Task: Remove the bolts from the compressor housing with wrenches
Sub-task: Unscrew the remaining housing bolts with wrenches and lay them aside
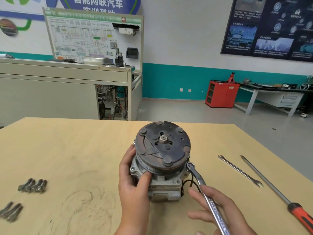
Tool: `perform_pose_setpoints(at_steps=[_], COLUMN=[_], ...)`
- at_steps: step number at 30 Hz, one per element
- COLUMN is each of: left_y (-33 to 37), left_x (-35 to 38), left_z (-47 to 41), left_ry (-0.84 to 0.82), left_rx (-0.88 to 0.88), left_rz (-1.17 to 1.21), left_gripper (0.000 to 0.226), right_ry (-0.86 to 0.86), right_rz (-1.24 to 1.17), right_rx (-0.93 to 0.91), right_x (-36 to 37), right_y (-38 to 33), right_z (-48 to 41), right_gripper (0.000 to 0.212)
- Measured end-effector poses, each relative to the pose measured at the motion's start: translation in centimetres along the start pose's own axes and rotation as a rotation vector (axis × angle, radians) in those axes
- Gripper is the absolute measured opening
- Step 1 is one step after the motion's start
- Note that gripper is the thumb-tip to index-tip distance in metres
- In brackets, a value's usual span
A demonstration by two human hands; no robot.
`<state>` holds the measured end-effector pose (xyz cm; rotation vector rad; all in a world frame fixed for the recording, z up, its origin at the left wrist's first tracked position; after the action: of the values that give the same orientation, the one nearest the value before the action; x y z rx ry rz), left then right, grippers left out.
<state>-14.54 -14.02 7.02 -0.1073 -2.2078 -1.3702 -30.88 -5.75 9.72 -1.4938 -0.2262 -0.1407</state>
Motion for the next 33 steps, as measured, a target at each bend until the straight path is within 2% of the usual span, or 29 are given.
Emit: perform_pose_setpoints(at_steps=[3, 5, 8, 10, 12, 13, 16, 18, 19, 20, 21, 22, 24, 26, 27, 28, 29, 31, 33], left_y=[-0.1, -0.1, 0.0, 0.0, 0.1, 0.1, 0.0, 0.0, -0.1, -0.1, -0.1, 0.0, 0.1, 0.2, 0.3, 0.4, 0.5, 0.5, 0.3], left_x=[-0.1, -0.1, 0.0, 0.1, 0.0, 0.0, 0.0, 0.0, 0.0, 0.0, -0.1, -0.1, -0.1, 0.0, 0.1, 0.1, 0.1, 0.1, 0.1], left_z=[0.1, 0.0, 0.0, 0.0, 0.0, 0.0, -0.1, -0.2, -0.2, -0.2, -0.2, -0.2, -0.1, 0.0, 0.0, 0.0, 0.0, 0.1, 0.0], left_ry=[0.003, 0.008, 0.007, 0.002, 0.004, 0.006, 0.003, 0.001, -0.001, -0.001, -0.001, 0.002, 0.004, -0.004, -0.006, -0.005, -0.006, -0.013, -0.013], left_rx=[-0.007, -0.009, -0.021, -0.027, -0.032, -0.028, -0.019, -0.015, -0.018, -0.021, -0.021, -0.021, -0.016, -0.011, -0.008, -0.002, 0.003, -0.002, -0.012], left_rz=[-0.007, -0.003, -0.010, -0.008, 0.002, 0.009, 0.010, 0.013, 0.018, 0.023, 0.025, 0.024, 0.013, 0.000, -0.005, -0.009, -0.012, -0.011, 0.001], left_gripper=[0.055, 0.055, 0.055, 0.056, 0.056, 0.056, 0.056, 0.057, 0.057, 0.057, 0.057, 0.057, 0.057, 0.056, 0.056, 0.055, 0.055, 0.055, 0.056], right_ry=[0.008, 0.035, 0.101, 0.082, 0.032, 0.061, 0.127, 0.078, -0.059, -0.244, -0.233, -0.035, -0.004, 0.039, 0.045, -0.066, -0.090, 0.131, 0.145], right_rz=[0.318, 0.364, 0.383, 0.335, 0.330, 0.320, 0.145, -0.077, -0.232, -0.421, -0.435, -0.358, -0.407, -0.438, -0.335, -0.247, -0.203, -0.127, -0.213], right_rx=[-0.184, -0.273, -0.433, -0.407, -0.307, -0.280, -0.287, -0.302, -0.311, -0.322, -0.369, -0.385, -0.377, -0.392, -0.485, -0.553, -0.535, -0.552, -0.527], right_x=[-0.5, -0.2, -1.0, -1.0, -1.2, -1.6, -2.6, -3.1, -3.1, -2.7, -2.6, -3.2, -4.9, -5.2, -4.8, -3.9, -3.5, -3.1, -2.4], right_y=[-0.8, -1.9, -3.1, -3.8, -3.5, -3.3, -2.4, -1.7, -1.2, -1.1, -1.6, -1.9, -0.9, -0.7, -1.2, -1.2, -1.3, -1.9, -1.5], right_z=[0.3, 0.6, 0.5, -0.5, -2.3, -3.1, -4.3, -4.5, -4.2, -3.7, -3.3, -2.4, -1.1, -0.4, -0.5, -1.4, -1.6, -1.4, -1.8], right_gripper=[0.057, 0.041, 0.040, 0.017, 0.023, 0.028, 0.055, 0.061, 0.060, 0.047, 0.030, 0.024, 0.035, 0.036, 0.042, 0.048, 0.051, 0.052, 0.052])
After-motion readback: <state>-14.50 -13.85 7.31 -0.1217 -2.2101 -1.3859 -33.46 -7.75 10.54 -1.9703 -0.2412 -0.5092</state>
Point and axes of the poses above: each hand's wrist, its own z-axis away from the middle knuckle, its own x-axis out of the palm, y = z × x, the point moved 5 cm from there along -z, towards the middle knuckle, and after that the axes turned 4 degrees about z, right-handed, at the moved point
